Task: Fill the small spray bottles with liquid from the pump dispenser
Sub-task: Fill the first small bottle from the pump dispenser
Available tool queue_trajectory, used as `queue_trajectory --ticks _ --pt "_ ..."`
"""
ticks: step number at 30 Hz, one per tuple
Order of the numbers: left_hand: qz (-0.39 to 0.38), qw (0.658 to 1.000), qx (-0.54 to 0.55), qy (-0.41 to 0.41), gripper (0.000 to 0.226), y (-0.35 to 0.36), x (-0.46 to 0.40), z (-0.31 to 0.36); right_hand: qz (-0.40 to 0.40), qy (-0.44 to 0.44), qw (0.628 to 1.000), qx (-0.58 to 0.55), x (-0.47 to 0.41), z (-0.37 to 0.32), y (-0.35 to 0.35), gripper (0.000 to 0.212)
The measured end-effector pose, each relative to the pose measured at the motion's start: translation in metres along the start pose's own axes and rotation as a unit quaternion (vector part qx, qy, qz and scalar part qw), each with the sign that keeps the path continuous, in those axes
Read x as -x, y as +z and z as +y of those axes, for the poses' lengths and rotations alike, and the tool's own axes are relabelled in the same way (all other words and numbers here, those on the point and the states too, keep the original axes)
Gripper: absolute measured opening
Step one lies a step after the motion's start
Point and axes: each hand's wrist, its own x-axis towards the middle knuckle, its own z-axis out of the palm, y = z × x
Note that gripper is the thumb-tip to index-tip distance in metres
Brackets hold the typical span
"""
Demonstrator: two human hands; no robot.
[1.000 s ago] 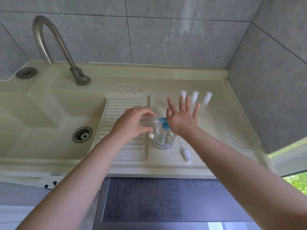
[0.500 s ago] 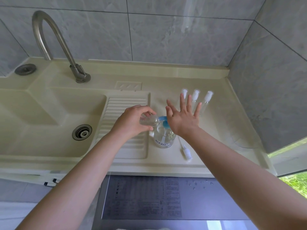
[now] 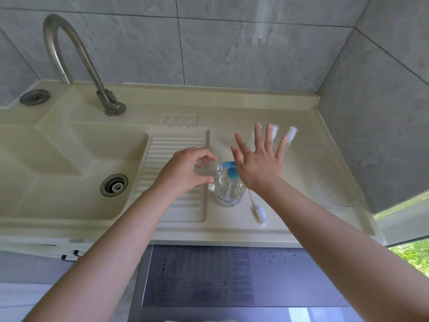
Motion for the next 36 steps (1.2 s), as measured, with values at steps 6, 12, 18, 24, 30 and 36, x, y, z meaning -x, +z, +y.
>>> queue_trajectory --ticks 6,12,18,24,30,36 --pt "0.001 1.000 -0.005 -0.007 0.050 0.002 -0.001 0.000 -0.033 -0.003 0.999 -0.028 0.002 -0.005 0.012 0.054" --pt "0.001 1.000 0.001 -0.005 0.050 -0.001 0.000 0.000 0.034 -0.006 0.999 -0.001 0.001 -0.003 0.007 0.058" --pt "-0.002 1.000 0.002 -0.005 0.050 0.002 -0.001 -0.001 -0.010 -0.005 0.999 -0.032 0.002 -0.006 0.014 0.056" --pt "-0.001 1.000 -0.001 -0.002 0.051 0.001 -0.002 -0.001 0.061 -0.026 0.997 0.031 -0.004 -0.002 0.007 0.062" --pt "-0.004 1.000 0.000 0.003 0.052 0.002 -0.003 -0.004 -0.012 -0.012 0.999 -0.036 -0.003 -0.003 0.013 0.058" --pt "0.001 1.000 -0.001 -0.002 0.052 0.000 -0.001 -0.004 0.013 -0.006 1.000 -0.019 -0.010 0.002 0.001 0.063"
